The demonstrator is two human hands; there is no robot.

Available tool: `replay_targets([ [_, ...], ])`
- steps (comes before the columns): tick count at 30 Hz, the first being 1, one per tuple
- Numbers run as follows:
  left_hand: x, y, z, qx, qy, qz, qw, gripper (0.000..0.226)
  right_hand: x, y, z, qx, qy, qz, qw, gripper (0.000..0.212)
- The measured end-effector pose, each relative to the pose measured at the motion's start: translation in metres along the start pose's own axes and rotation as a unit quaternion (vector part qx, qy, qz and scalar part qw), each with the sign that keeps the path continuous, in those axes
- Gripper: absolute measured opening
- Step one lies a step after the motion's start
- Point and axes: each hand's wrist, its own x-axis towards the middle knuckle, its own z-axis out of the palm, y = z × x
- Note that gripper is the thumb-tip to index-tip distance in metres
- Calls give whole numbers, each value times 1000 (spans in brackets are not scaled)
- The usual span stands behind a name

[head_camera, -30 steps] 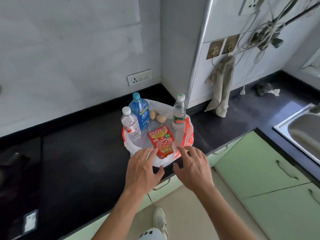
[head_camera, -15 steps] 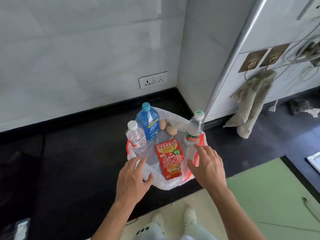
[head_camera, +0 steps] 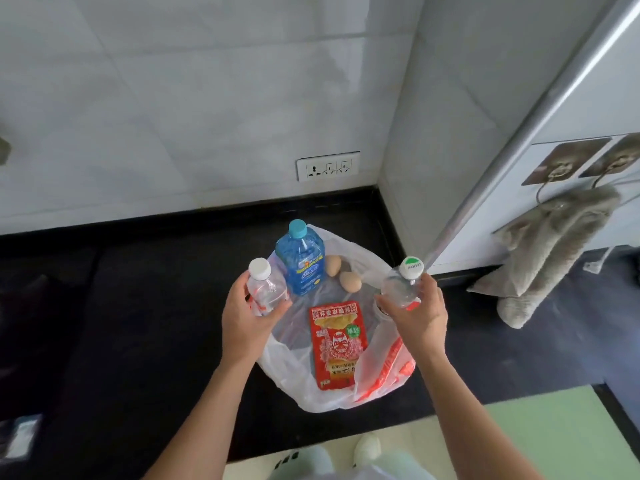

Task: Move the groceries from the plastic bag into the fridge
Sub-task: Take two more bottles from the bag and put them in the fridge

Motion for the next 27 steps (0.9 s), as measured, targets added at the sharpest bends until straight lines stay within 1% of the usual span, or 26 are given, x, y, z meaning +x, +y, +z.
replay_targets([
  [2,6,4,8,-23,-1,-24,999,74,7,1,9,27,-3,18,999,84],
  [5,14,1,18,-53,-10,-58,997,71,14,4,19,63,-6,34,997,81],
  [9,22,-8,27,-76,-31,-62,995,74,22,9,30,93,-38,65,993,84],
  [11,25,-12,30,-79,-36,-66,994,76,25,12,35,96,-44,78,991,88],
  [13,27,-13,32,-69,-37,-69,995,75,27,13,38,97,-47,78,991,87],
  [18,25,-2,30,-66,-34,-67,995,72,30,4,38,70,-51,58,994,93],
  [20,22,4,27,-71,-38,-54,995,70,28,-4,33,71,-52,37,995,94],
  [22,19,12,23,-78,-43,-35,995,70,24,-13,27,83,-49,6,995,91],
  [25,12,29,14,-94,-44,-9,995,69,17,-30,16,118,-48,-28,991,78],
  [27,7,44,8,-112,-43,7,993,67,13,-42,8,141,-55,-56,987,73],
])
